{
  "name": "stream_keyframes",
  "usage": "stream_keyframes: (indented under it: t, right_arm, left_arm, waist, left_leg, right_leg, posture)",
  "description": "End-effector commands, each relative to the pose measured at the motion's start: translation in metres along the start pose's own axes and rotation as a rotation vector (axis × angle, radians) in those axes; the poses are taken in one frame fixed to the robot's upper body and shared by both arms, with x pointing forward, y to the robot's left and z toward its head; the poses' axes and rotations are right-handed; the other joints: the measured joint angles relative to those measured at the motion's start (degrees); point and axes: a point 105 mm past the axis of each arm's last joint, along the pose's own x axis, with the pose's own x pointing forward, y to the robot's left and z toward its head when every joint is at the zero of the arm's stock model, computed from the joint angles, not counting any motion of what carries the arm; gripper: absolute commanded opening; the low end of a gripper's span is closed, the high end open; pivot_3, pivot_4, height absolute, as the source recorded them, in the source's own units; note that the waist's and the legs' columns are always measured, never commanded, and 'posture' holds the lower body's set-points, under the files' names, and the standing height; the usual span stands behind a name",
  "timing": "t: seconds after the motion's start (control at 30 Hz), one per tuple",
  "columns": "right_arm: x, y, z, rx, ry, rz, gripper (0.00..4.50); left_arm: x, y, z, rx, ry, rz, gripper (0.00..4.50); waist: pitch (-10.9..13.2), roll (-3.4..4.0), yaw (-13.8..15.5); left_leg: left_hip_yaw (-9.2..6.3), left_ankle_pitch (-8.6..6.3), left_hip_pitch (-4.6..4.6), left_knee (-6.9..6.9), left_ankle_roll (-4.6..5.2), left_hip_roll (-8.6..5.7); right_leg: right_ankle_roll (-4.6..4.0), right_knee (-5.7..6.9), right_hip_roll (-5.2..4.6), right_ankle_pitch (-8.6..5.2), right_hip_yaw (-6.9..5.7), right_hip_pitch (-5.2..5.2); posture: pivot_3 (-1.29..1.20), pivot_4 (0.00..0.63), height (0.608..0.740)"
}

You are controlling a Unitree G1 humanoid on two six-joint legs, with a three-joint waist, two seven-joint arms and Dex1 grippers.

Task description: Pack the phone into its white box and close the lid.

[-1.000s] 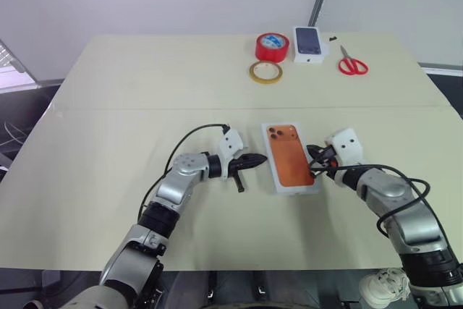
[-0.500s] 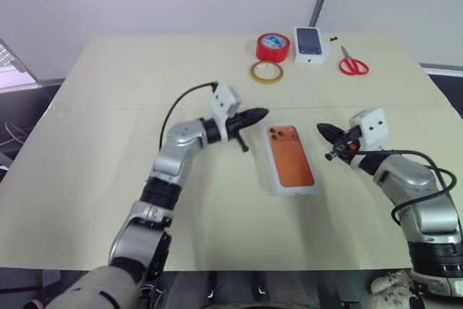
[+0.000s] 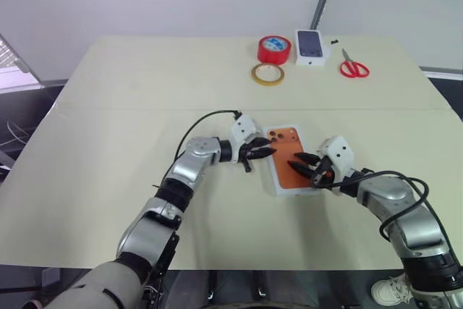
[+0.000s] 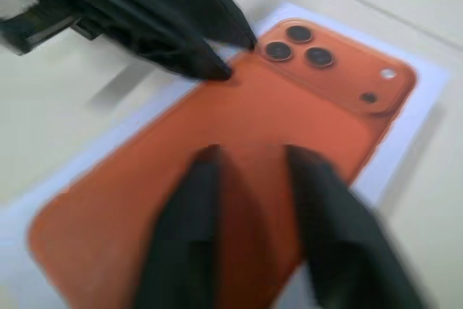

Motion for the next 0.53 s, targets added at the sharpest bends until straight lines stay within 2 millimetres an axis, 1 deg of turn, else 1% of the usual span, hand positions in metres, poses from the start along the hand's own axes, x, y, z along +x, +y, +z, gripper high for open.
stream_keyframes:
  t: [0.03, 0.1, 0.13, 0.2, 0.3, 0.37, 0.4, 0.47, 0.53]
  right_arm:
    - [-0.010, -0.012, 0.031, -0.029, -0.122, -0.021, 3.41]
    - [-0.019, -0.017, 0.042, -0.046, -0.165, -0.014, 4.48]
    - [-0.022, -0.019, 0.044, -0.049, -0.177, -0.008, 4.50]
    - [-0.033, -0.023, 0.047, -0.062, -0.192, 0.001, 4.50]
    - [-0.051, -0.025, 0.046, -0.083, -0.187, 0.036, 4.50]
    - [-0.065, -0.030, 0.040, -0.071, -0.162, 0.041, 4.50]
    - [-0.071, -0.032, 0.037, -0.074, -0.150, 0.039, 4.50]
    - [-0.085, -0.039, 0.028, -0.078, -0.106, 0.021, 4.50]
    - [-0.096, -0.045, 0.021, -0.075, -0.074, 0.005, 4.50]
  left_arm:
    - [-0.025, 0.009, 0.030, 0.041, -0.100, 0.033, 3.35]
    - [-0.051, 0.012, 0.037, 0.070, -0.116, 0.055, 4.40]
    - [-0.062, 0.014, 0.038, 0.072, -0.114, 0.076, 4.46]
    - [-0.086, 0.016, 0.029, 0.101, -0.055, 0.113, 4.46]
    - [-0.125, 0.020, 0.016, 0.112, -0.007, 0.176, 4.46]
    - [-0.147, 0.021, 0.009, 0.093, 0.010, 0.216, 4.46]
    - [-0.155, 0.020, 0.006, 0.088, 0.020, 0.228, 4.46]
    - [-0.175, 0.019, -0.005, 0.078, 0.054, 0.278, 4.46]
    - [-0.189, 0.016, -0.012, 0.068, 0.082, 0.307, 4.46]
  waist:
    - [0.0, 0.01, 0.1]
    - [0.0, 0.04, -0.1]
    - [0.0, 0.04, -0.1]
    - [0.0, 0.07, 0.0]
    - [0.0, 0.10, 0.1]
    - [0.1, 0.11, 0.4]
    - [0.1, 0.11, 0.5]
    - [0.1, 0.12, 0.6]
    - [0.1, 0.12, 0.5]
  left_leg:
    - [0.00, 0.00, -0.09, 0.02, -0.01, 0.00]
    - [0.01, 0.00, -0.13, 0.02, -0.02, 0.00]
    - [0.01, 0.00, -0.14, 0.00, -0.02, 0.00]
    - [0.00, 0.00, -0.14, -0.01, -0.03, 0.01]
    - [0.01, -0.01, -0.13, -0.02, -0.04, 0.01]
    - [0.01, -0.01, -0.13, -0.03, -0.03, 0.01]
    - [0.01, -0.02, -0.13, -0.03, -0.03, 0.01]
    - [0.01, -0.04, -0.12, -0.03, 0.00, 0.00]
    - [0.02, -0.05, -0.13, -0.03, 0.02, 0.00]
  right_leg:
    - [0.00, 0.02, -0.01, 0.00, 0.00, -0.10]
    - [0.00, 0.07, -0.01, 0.00, 0.01, -0.19]
    - [0.00, 0.08, -0.01, 0.00, 0.01, -0.21]
    - [-0.01, 0.08, -0.03, 0.00, 0.02, -0.21]
    - [-0.01, 0.03, -0.07, 0.00, 0.02, -0.19]
    - [-0.02, 0.00, -0.10, 0.00, 0.02, -0.17]
    - [-0.02, -0.02, -0.11, 0.00, 0.01, -0.16]
    - [-0.02, -0.07, -0.16, 0.00, 0.01, -0.11]
    - [-0.03, -0.11, -0.17, -0.01, 0.01, -0.11]
  posture:
    - [0.00, 0.150, 0.740]
    - [0.00, 0.150, 0.740]
    - [0.00, 0.150, 0.740]
    - [0.00, 0.150, 0.740]
    - [0.00, 0.150, 0.740]
    - [0.00, 0.150, 0.740]
    - [0.00, 0.150, 0.740]
    - [0.00, 0.150, 0.740]
    - [0.00, 0.150, 0.740]
